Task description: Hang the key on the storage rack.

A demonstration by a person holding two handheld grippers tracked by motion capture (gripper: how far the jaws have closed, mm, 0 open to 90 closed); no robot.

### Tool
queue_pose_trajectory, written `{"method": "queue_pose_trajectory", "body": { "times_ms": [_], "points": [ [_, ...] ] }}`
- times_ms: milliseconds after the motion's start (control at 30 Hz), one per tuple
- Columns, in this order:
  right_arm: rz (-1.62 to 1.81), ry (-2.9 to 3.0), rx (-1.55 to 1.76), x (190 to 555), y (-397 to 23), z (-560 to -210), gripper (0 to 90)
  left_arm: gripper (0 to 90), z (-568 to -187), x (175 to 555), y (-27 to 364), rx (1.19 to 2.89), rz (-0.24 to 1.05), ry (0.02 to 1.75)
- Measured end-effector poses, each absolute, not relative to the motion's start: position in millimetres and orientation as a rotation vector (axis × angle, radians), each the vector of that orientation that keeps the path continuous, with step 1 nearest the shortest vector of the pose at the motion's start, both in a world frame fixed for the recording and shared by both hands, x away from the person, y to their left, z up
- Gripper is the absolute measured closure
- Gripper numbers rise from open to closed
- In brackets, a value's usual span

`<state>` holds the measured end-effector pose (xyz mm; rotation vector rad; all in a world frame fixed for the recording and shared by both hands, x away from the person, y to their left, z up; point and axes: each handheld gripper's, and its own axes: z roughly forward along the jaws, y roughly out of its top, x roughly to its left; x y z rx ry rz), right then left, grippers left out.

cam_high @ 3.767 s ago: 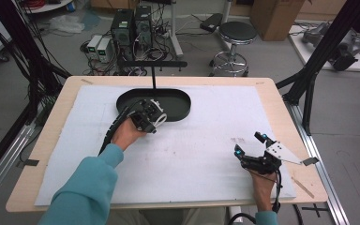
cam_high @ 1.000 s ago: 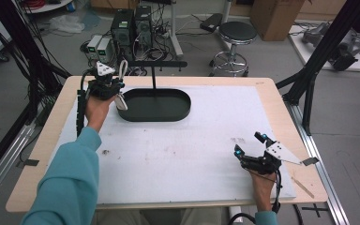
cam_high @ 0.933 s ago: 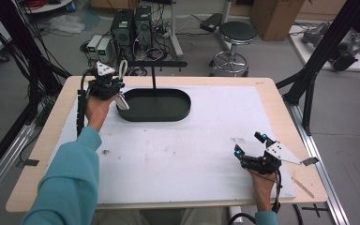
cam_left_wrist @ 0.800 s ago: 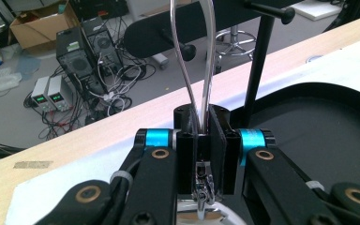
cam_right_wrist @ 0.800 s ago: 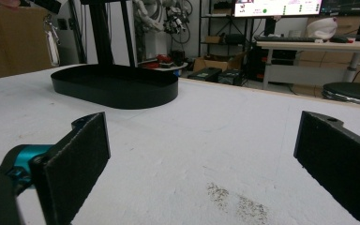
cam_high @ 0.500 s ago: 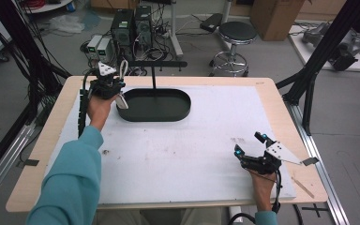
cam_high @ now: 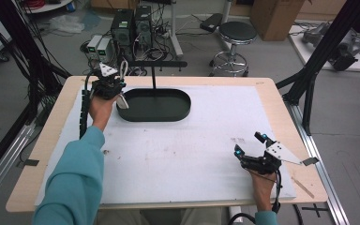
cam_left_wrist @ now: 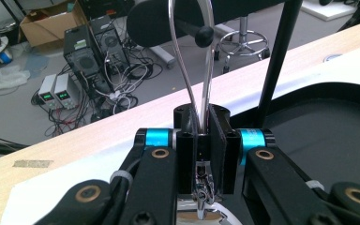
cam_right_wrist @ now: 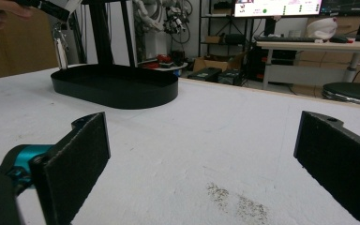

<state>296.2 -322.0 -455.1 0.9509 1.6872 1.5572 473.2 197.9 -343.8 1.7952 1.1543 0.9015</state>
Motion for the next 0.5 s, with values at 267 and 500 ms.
{"method": "queue_pose_trajectory", "body": {
  "times_ms": [267,500],
  "points": [
    [1.558,1.687,0.952,296.2,-322.0,-455.1,3.1,81.8,-347.3,475.3,198.3,1.811,0.906,1.166],
    [1.557,1.687,0.955,295.9,-321.8,-455.0,3.1,81.8,-351.2,477.3,198.7,1.831,0.905,1.190]
  ]
}}
